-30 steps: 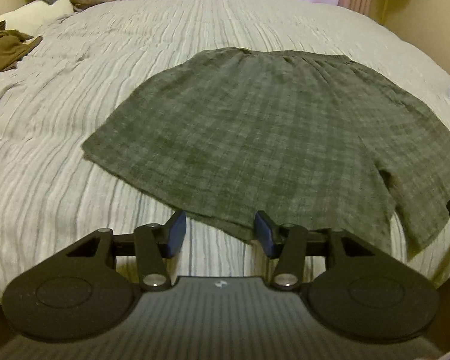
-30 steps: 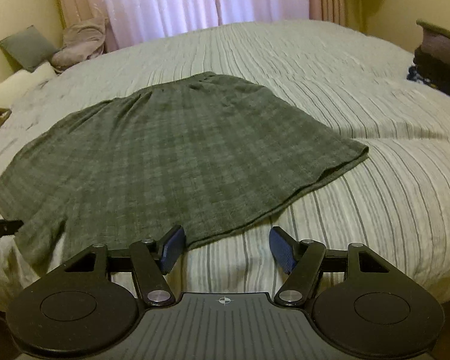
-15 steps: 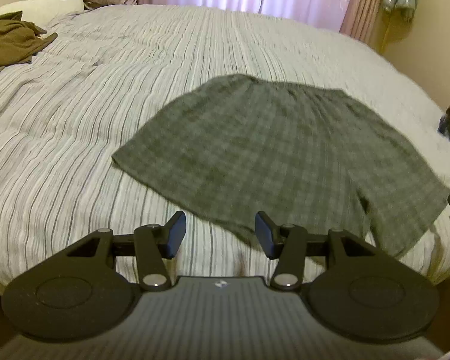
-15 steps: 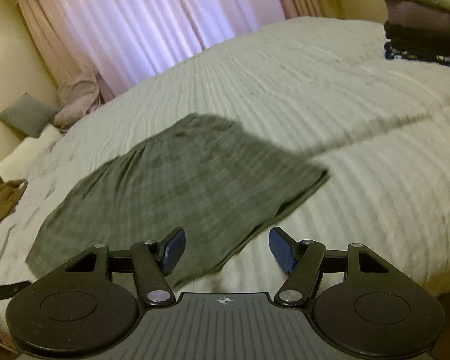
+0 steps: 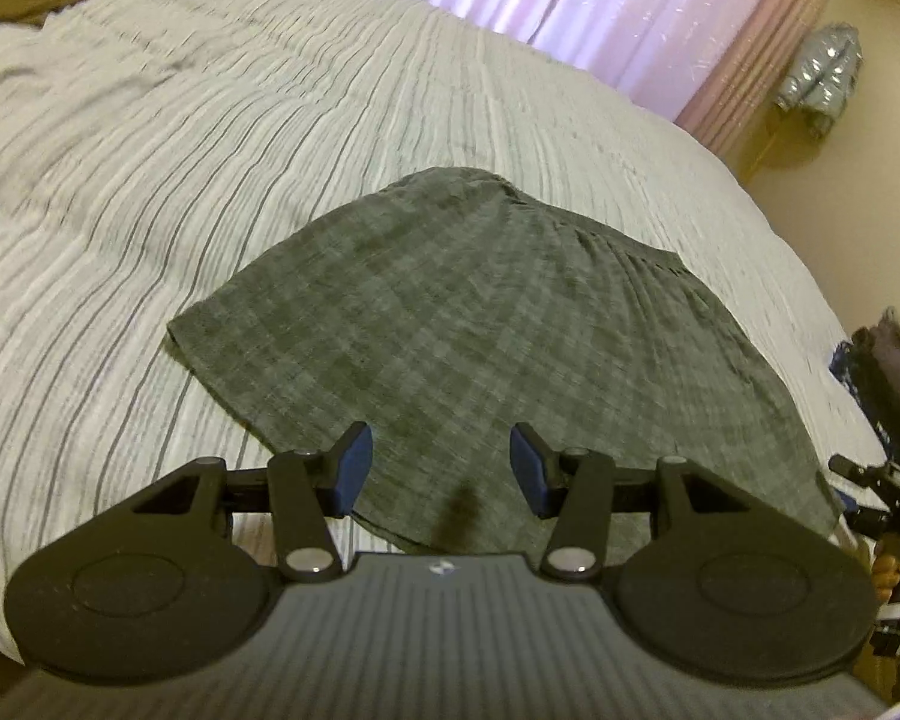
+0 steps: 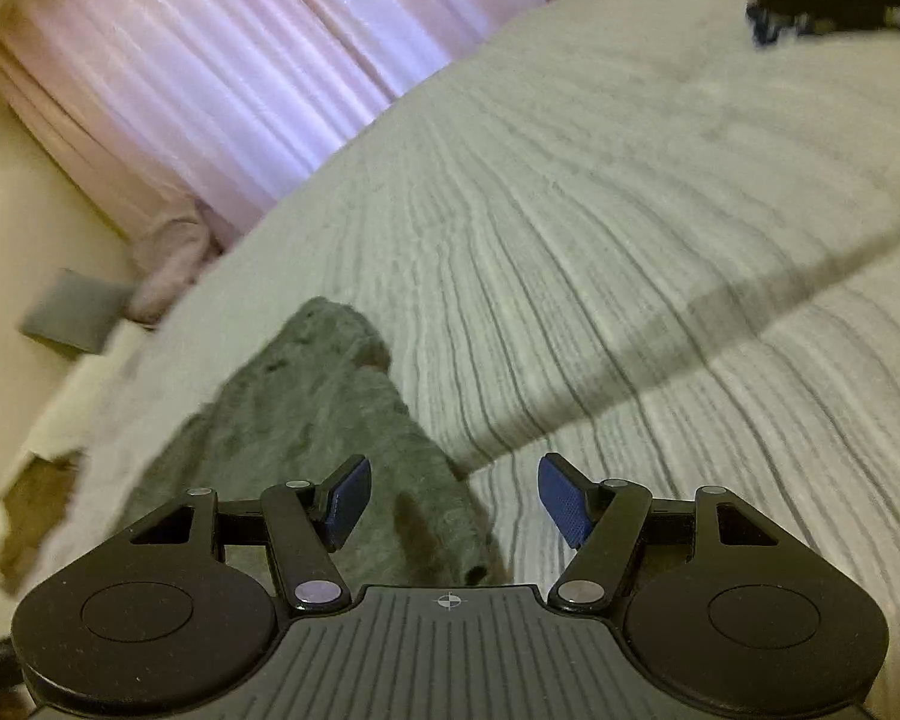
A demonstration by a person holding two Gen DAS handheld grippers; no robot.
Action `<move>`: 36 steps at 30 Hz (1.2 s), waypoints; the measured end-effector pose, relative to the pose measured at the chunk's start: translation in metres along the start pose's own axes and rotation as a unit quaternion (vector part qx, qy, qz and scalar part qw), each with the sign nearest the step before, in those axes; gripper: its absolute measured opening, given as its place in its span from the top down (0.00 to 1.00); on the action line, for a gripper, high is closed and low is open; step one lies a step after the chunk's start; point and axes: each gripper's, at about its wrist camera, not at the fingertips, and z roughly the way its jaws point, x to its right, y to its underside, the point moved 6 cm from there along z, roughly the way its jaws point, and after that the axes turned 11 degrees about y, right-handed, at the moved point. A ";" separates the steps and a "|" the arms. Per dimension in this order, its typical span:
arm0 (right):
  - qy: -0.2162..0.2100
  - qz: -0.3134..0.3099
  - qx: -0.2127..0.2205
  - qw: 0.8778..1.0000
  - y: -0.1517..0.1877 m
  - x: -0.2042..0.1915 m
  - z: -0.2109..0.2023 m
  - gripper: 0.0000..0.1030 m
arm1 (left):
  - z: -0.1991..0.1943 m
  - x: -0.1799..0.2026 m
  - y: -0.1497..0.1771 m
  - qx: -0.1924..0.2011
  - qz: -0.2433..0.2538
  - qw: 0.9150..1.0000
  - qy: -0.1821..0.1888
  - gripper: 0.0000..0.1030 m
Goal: Fold clothes
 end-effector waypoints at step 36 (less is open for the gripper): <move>0.158 -0.392 0.167 0.891 0.105 -0.311 -0.001 0.98 | -0.042 -0.084 -0.026 0.040 -0.075 0.996 0.026 0.55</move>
